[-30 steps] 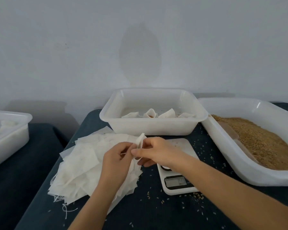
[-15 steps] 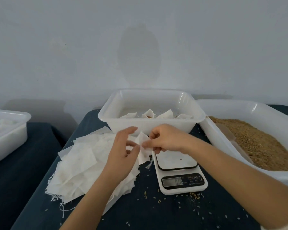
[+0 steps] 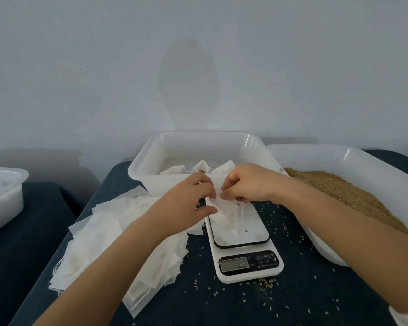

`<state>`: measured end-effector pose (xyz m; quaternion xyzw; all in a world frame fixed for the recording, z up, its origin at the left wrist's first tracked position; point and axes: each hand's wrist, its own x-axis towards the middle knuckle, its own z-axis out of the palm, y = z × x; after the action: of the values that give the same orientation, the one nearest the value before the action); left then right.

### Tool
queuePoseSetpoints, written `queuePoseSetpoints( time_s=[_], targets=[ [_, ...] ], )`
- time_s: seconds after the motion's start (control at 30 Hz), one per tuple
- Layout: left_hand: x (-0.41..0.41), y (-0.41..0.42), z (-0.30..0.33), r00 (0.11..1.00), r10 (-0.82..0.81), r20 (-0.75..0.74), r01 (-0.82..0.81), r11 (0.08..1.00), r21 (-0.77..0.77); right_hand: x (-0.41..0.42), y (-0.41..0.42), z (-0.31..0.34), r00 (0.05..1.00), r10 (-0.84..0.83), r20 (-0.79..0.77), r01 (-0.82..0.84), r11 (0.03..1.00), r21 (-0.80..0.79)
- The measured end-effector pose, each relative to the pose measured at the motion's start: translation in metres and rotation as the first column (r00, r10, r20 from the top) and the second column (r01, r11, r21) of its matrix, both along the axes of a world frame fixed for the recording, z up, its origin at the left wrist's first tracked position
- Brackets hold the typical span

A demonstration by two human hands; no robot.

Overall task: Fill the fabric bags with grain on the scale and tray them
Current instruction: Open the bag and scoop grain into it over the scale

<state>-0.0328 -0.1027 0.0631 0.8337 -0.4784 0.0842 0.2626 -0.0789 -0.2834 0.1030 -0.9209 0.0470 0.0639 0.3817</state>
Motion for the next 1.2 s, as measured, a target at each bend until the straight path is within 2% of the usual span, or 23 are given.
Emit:
queuePoseSetpoints(
  time_s=[0.07, 0.27, 0.43, 0.53, 0.6, 0.67, 0.73, 0.77, 0.83, 0.9, 1.07, 1.13, 1.2],
  targets=[
    [0.002, -0.006, 0.003, 0.996, -0.039, -0.081, 0.037, 0.999, -0.024, -0.002, -0.005, 0.001, 0.999, -0.039, 0.031, 0.040, 0.999, -0.035],
    [-0.003, -0.024, 0.000, 0.991, -0.018, -0.134, -0.002, 0.988, -0.151, -0.009, -0.017, 0.001, 0.992, -0.109, 0.059, 0.112, 0.992, -0.050],
    [-0.007, -0.034, -0.004, 0.994, 0.058, -0.095, -0.072, 0.985, -0.156, -0.014, -0.029, -0.003, 0.988, -0.132, 0.078, 0.136, 0.990, -0.047],
    [-0.009, -0.040, -0.007, 0.992, 0.091, -0.086, -0.103, 0.982, -0.156, -0.020, -0.038, -0.004, 0.995, -0.092, 0.027, 0.092, 0.996, -0.003],
    [-0.011, -0.043, -0.008, 0.992, 0.093, -0.089, -0.107, 0.980, -0.165, -0.025, -0.057, 0.003, 0.989, -0.137, 0.063, 0.137, 0.991, 0.012],
    [-0.010, -0.045, -0.008, 0.994, 0.081, -0.072, -0.093, 0.980, -0.177, -0.031, -0.094, 0.011, 0.946, -0.280, 0.162, 0.300, 0.947, -0.116],
    [-0.009, -0.046, -0.008, 0.998, 0.056, -0.037, -0.061, 0.983, -0.174, -0.039, -0.134, 0.012, 0.920, -0.354, 0.170, 0.393, 0.822, -0.412],
    [-0.009, -0.047, -0.008, 0.999, 0.037, -0.026, -0.041, 0.985, -0.167, -0.045, -0.148, 0.008, 0.921, -0.376, 0.099, 0.367, 0.754, -0.545],
    [-0.009, -0.050, -0.009, 1.000, 0.009, -0.011, -0.011, 0.989, -0.145, -0.053, -0.161, -0.005, 0.893, -0.431, -0.127, 0.228, 0.679, -0.698],
    [-0.009, -0.055, -0.012, 1.000, 0.002, 0.003, -0.002, 0.993, -0.114, -0.058, -0.163, -0.020, 0.853, -0.444, -0.275, 0.120, 0.679, -0.724],
    [-0.014, -0.065, -0.019, 1.000, 0.021, -0.022, -0.023, 0.994, -0.105, -0.058, -0.155, -0.040, 0.831, -0.429, -0.355, 0.083, 0.726, -0.683],
    [-0.015, -0.067, -0.020, 0.998, 0.030, -0.060, -0.037, 0.991, -0.128, -0.057, -0.157, -0.039, 0.834, -0.444, -0.328, 0.124, 0.730, -0.672],
    [-0.017, -0.067, -0.020, 0.995, 0.036, -0.095, -0.050, 0.986, -0.159, -0.058, -0.167, -0.032, 0.852, -0.473, -0.227, 0.236, 0.732, -0.639]
  ],
)
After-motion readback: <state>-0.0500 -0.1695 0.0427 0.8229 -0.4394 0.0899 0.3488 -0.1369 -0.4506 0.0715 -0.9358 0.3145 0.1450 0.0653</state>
